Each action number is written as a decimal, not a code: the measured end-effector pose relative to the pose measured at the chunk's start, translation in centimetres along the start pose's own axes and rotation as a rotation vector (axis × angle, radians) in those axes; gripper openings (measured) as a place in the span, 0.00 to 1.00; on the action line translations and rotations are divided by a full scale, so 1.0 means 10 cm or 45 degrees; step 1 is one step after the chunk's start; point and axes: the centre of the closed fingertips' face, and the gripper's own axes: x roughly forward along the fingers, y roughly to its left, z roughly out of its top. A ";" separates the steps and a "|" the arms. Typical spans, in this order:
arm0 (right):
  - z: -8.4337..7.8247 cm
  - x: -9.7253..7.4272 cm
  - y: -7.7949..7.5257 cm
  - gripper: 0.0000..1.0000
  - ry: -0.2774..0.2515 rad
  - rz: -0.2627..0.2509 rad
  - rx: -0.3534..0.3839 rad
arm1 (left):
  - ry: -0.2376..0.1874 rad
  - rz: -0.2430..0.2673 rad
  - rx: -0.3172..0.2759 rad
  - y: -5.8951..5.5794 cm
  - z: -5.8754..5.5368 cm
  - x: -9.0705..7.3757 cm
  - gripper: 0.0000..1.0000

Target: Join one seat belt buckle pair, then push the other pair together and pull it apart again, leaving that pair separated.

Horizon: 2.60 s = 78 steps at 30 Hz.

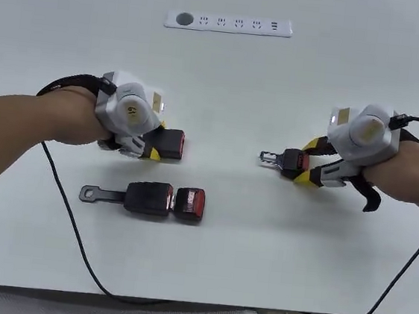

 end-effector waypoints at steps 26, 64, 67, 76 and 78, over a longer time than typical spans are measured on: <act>0.58 0.36 0.11 0.34 -0.026 0.010 -0.082 | 0.001 0.004 -0.031 0.02 -0.02 0.01 0.33; 1.29 0.79 0.21 0.34 -0.069 0.054 -0.157 | 0.033 -0.024 -0.002 0.00 -0.01 0.02 0.33; 1.32 0.81 0.21 0.34 -0.083 0.058 -0.167 | 0.039 -0.029 0.008 -0.01 -0.01 0.02 0.33; 1.35 0.83 0.22 0.32 -0.093 0.061 -0.156 | 0.028 -0.026 0.024 0.01 -0.02 0.03 0.32; 1.35 0.83 0.21 0.32 -0.095 0.054 -0.143 | 0.017 -0.027 0.019 0.01 -0.02 0.03 0.32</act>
